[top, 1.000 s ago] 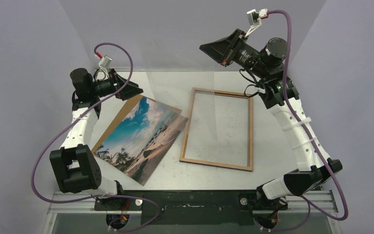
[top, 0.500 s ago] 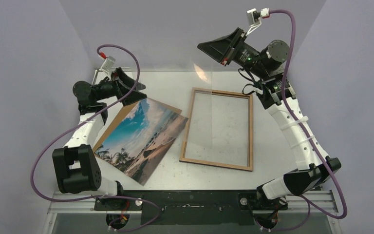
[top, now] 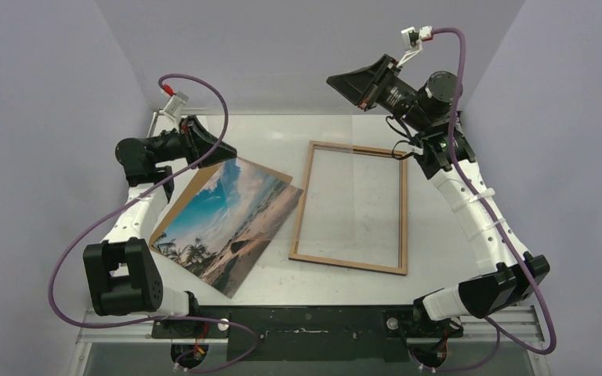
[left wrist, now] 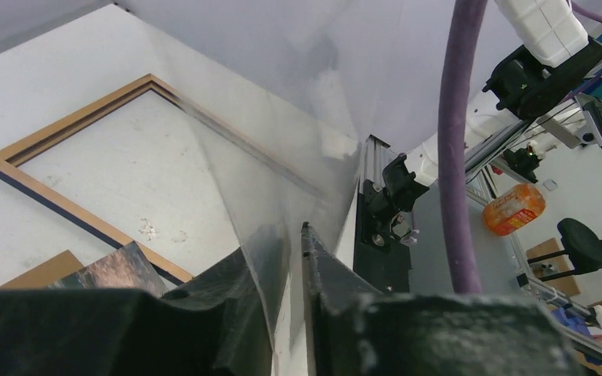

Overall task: Put the photo into the frame
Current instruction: Pick up the photo frame item at the center of the board.

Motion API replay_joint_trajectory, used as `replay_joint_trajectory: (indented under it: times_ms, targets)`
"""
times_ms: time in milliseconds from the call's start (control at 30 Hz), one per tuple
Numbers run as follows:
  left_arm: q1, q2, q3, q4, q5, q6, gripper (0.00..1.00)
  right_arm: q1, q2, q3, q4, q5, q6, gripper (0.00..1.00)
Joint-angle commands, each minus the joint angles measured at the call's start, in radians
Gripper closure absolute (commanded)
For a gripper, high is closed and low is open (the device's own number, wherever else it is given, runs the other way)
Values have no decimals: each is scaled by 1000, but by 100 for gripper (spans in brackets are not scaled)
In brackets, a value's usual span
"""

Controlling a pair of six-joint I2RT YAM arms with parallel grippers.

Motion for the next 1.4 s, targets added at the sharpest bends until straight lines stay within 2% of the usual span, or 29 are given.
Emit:
replay_joint_trajectory:
  times_ms: [0, 33, 167, 400, 633, 800, 867, 1100, 1367]
  targets:
    - [-5, -46, 23, 57, 3, -6, 96, -10, -49, -35, 40, 29, -64, 90]
    - [-5, -44, 30, 53, 4, -7, 100, -13, -56, -46, 24, 29, -81, 88]
    - [-5, -47, 31, 51, -10, -14, 100, -39, -90, -163, 41, -59, -102, 70]
    - [-6, -73, 45, 48, -26, -17, 100, -82, -209, -466, 243, -195, -63, 27]
    - [-10, -117, 104, 24, -59, -34, 100, -87, -228, -574, 372, -301, -51, 10]
    - [-11, -165, 118, -7, -118, -28, 100, -110, -234, -607, 401, -315, -62, 0]
    - [-11, -181, 124, -21, -140, -23, 100, -140, -239, -607, 389, -307, -73, 5]
    - [-4, -174, 173, -56, -205, -24, 100, -183, -256, -652, 445, -249, -64, 10]
    - [5, -154, 207, -63, -261, -23, 100, -199, -293, -724, 464, -167, -69, 10]
